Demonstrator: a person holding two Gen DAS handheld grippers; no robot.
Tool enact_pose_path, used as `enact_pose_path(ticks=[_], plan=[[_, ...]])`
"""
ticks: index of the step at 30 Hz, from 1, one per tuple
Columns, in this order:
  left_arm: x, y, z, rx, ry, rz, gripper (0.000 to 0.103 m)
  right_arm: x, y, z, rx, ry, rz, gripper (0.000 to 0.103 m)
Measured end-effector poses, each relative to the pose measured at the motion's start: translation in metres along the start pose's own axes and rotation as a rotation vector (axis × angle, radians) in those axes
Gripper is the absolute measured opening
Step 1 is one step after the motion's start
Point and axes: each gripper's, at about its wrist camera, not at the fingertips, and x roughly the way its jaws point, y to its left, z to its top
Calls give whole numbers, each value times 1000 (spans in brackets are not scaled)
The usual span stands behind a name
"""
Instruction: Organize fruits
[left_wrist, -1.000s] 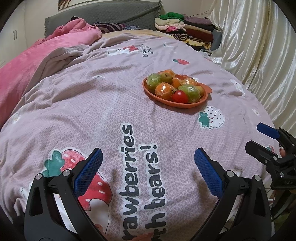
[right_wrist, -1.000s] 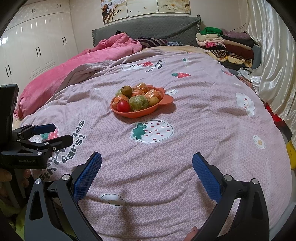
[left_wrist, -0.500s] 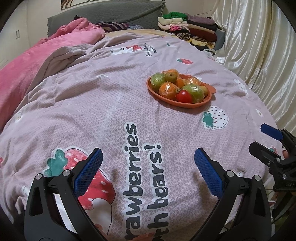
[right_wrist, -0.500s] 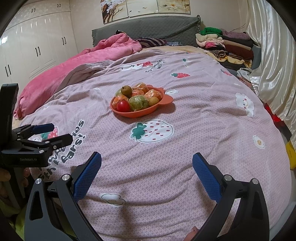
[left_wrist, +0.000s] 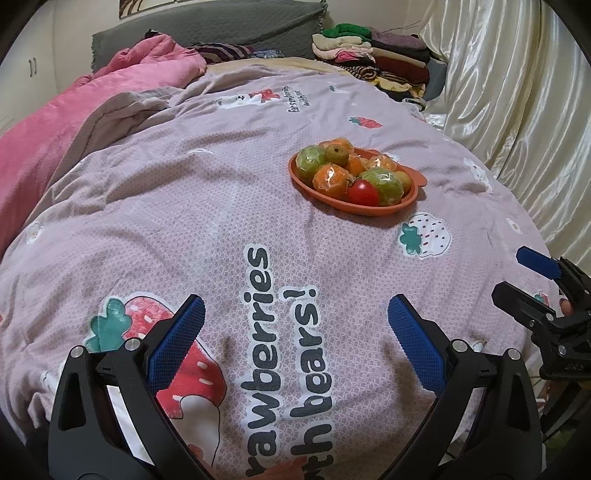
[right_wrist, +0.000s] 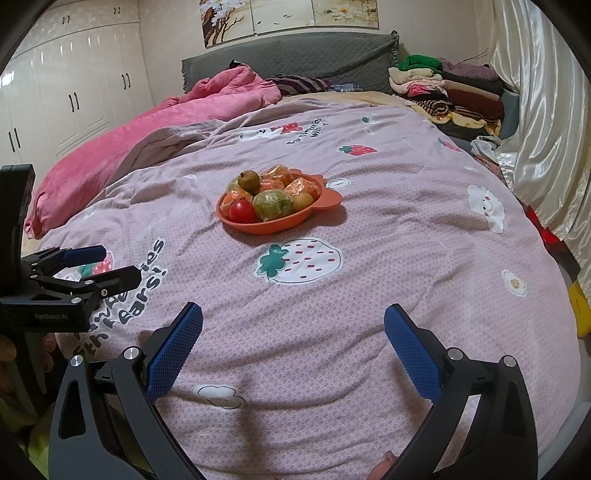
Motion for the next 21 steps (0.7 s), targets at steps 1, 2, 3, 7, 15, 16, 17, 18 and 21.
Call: enact_pose_path(ticks=[1,2,3,7,15,16,17,18,21], plan=[[1,1,0,-3,5,3,93,0,-1,0,1,1,0,98],[2,1,0,-6,11,11,93,1,-1,0,1,3,0,98],[4,1,1,-11,18,34,93,2,-2,-1,2,4,-1,98],[10,4,2,-22,44,48,93,5,-5,-1,11,9,-1,98],[4,32,37,-112,-46,25,93,21,-55,17,92,-4,-65,98],[11,41,47,-104,-35,62,93,27,-71,25,118,-3,-86,98],[19,50,55,-90,-19,85,93,34,-87,33,135,6,-100,98],[30,59,64,-79,0,130,93,44,-104,41,150,19,-128,98],[68,84,87,-46,51,181,93,82,-154,62,184,66,-211,98]])
